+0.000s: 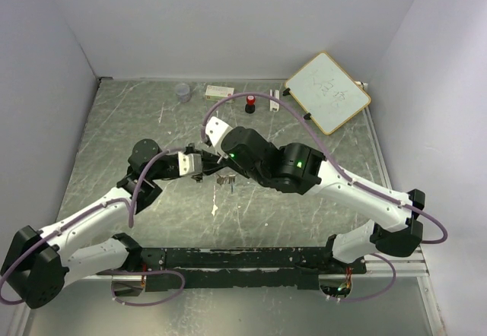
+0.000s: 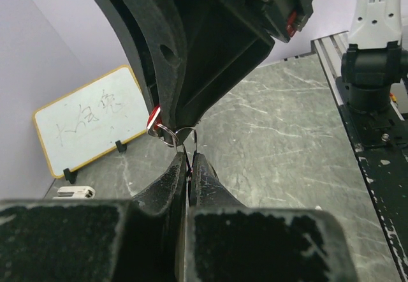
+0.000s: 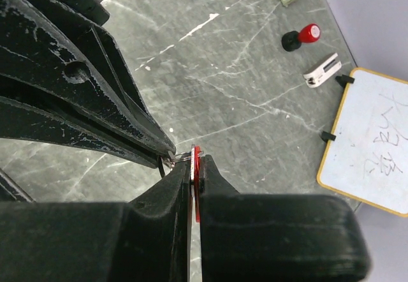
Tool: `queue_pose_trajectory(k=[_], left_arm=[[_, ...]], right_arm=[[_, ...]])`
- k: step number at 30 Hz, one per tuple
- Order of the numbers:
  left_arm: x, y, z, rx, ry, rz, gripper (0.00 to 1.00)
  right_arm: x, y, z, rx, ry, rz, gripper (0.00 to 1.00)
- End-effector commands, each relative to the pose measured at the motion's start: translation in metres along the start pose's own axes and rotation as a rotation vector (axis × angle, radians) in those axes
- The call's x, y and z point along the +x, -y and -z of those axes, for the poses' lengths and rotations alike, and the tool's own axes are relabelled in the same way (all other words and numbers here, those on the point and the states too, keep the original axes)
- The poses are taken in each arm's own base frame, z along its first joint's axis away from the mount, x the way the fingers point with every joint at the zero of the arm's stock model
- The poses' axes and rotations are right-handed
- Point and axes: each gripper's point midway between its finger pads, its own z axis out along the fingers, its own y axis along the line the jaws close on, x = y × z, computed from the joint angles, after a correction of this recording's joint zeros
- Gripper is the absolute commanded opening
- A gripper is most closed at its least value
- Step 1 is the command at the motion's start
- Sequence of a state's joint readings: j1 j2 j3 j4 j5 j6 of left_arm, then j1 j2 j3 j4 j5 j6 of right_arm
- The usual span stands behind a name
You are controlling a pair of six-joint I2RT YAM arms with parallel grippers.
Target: Remove the keys from the keyring
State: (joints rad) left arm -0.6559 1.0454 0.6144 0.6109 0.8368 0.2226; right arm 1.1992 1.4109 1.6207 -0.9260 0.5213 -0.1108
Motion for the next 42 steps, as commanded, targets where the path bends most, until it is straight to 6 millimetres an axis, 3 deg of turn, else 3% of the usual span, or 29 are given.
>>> queue_pose_trajectory(k=[1, 6, 17, 28, 31, 35, 42], left_arm=[[-0.032, 0.025, 0.003, 0.151, 0.066, -0.069, 0.07], [-0.044, 0.032, 0.009, 0.159, 0.086, -0.1, 0.07], [-0.053, 0.042, 0.014, 0.206, 0.109, -0.13, 0.07], [-0.063, 0.048, 0.019, 0.213, 0.137, -0.154, 0.07], [-0.064, 0.048, 0.019, 0.215, 0.135, -0.157, 0.07], [-0.059, 0.045, 0.019, 0.204, 0.112, -0.146, 0.07], [-0.044, 0.037, 0.014, 0.174, 0.067, -0.114, 0.07]], right_arm=[[0.004, -0.002, -0.007, -0.017, -0.01, 0.029, 0.0], [0.003, -0.009, -0.013, -0.061, -0.003, 0.031, 0.0], [0.008, -0.046, -0.024, -0.254, -0.016, 0.085, 0.0], [0.014, -0.044, -0.036, -0.287, -0.013, 0.071, 0.0], [0.013, -0.026, -0.042, -0.202, -0.006, 0.04, 0.0], [0.01, 0.02, -0.047, -0.025, 0.024, -0.047, 0.0], [0.004, 0.108, -0.027, 0.267, 0.166, -0.254, 0.0]])
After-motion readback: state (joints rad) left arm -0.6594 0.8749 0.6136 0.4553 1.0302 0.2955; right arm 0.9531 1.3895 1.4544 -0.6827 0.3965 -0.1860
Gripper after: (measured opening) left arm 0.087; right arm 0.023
